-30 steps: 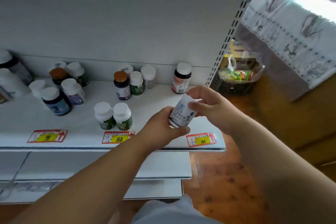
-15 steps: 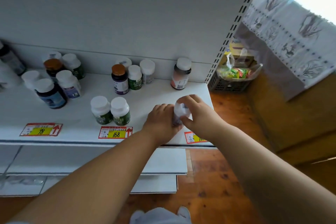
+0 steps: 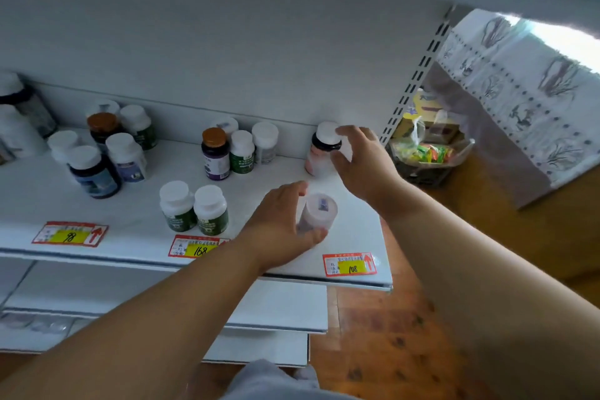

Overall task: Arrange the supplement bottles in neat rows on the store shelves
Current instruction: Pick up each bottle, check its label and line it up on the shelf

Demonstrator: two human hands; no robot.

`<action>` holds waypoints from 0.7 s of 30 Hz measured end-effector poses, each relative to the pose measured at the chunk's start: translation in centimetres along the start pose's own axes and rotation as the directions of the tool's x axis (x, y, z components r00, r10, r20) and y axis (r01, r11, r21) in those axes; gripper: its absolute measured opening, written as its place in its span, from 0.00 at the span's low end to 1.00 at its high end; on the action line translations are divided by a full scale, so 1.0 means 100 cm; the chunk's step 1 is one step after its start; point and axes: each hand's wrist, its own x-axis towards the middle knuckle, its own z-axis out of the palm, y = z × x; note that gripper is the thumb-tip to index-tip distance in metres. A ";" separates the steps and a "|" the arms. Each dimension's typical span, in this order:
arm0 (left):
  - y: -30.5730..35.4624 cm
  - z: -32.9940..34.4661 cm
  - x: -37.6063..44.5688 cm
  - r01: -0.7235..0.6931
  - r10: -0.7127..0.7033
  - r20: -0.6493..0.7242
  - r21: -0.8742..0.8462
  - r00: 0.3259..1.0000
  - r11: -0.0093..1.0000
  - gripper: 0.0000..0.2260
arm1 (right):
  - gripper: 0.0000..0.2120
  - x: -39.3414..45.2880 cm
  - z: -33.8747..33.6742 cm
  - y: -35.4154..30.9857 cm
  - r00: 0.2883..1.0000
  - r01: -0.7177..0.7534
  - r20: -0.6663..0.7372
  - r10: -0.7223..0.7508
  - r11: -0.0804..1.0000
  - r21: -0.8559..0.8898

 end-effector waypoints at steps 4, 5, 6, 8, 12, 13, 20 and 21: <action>0.014 -0.009 0.004 0.055 -0.076 -0.121 -0.167 0.990 0.984 0.26 | 0.23 0.049 0.012 -0.001 0.983 0.007 0.183 0.018 0.991 -0.134; 0.017 -0.009 0.005 0.063 -0.086 -0.139 -0.160 0.986 0.985 0.24 | 0.21 0.054 0.018 -0.001 0.983 0.025 0.184 0.003 0.989 -0.148; 0.018 -0.009 0.007 0.074 -0.095 -0.150 -0.140 0.984 0.987 0.22 | 0.20 0.057 0.022 0.000 0.986 0.033 0.165 -0.007 0.987 -0.157; 0.019 -0.009 0.012 0.103 -0.122 -0.171 -0.115 0.978 0.988 0.21 | 0.18 0.063 0.028 0.001 0.992 0.031 0.125 -0.011 0.986 -0.164; 0.023 -0.010 0.022 0.154 -0.197 -0.241 -0.186 0.950 0.970 0.19 | 0.14 0.068 0.023 0.009 0.994 0.067 0.091 -0.058 0.993 -0.094; 0.022 -0.011 0.023 0.170 -0.224 -0.258 -0.216 0.940 0.961 0.18 | 0.12 0.066 0.019 0.013 0.993 0.100 0.068 -0.097 0.994 -0.044; 0.023 -0.031 0.001 0.163 -0.297 -0.315 -0.388 0.902 0.907 0.31 | 0.13 0.040 -0.021 -0.013 0.975 0.165 0.045 -0.218 0.844 0.510; 0.027 -0.036 -0.007 0.138 -0.275 -0.324 -0.388 0.905 0.911 0.32 | 0.13 0.037 -0.023 -0.024 0.964 0.168 0.077 -0.253 0.810 0.561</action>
